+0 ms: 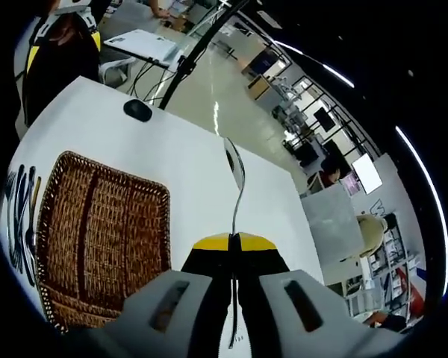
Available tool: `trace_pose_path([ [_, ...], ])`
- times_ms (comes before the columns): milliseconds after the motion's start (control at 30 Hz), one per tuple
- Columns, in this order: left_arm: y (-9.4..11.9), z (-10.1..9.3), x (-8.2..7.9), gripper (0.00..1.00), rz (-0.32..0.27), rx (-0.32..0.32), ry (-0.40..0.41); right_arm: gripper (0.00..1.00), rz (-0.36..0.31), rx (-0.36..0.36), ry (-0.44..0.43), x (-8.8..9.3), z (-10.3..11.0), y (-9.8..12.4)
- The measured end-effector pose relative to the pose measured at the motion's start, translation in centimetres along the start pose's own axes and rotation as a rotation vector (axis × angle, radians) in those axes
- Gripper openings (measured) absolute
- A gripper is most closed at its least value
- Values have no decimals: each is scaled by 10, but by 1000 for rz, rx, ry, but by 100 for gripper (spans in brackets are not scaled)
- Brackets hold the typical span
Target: Arrange the knives, forks, and spoons in their matching storage slots by inserting each utensil handle-first until every utensil is classified and aligned in the correct compartment
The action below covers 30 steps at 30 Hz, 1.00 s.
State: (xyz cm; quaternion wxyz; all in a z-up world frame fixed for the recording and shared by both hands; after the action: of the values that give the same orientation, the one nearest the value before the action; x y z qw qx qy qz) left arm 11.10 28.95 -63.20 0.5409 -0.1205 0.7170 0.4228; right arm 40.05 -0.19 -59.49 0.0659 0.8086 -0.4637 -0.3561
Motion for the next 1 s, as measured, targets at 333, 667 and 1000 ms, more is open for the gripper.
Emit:
trace_pose_path([
  [333, -2, 2, -8, 99, -29, -18, 0, 0, -8, -14, -19, 17, 26, -10],
  [667, -5, 1, -14, 99, -19, -17, 6, 0, 0, -24, -22, 28, 50, -23],
  [1000, -5, 2, -21, 99, -40, -14, 34, 0, 30, -48, -38, 45, 70, -32],
])
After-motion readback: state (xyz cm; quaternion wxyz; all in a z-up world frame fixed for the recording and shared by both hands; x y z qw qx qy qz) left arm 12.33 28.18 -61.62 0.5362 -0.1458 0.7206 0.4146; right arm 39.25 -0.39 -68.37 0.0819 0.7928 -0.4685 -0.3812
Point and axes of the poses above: the point that each gripper's makers call its tool centre point, and the gripper's own axes: y roughly backward along the fingers, z roughly to its left, x roughly out of its underside, the point moved 9 cm from there along y, roughly backward along the fingers, and after that the axes turned 9 degrees about x, right-handed, at the moved point
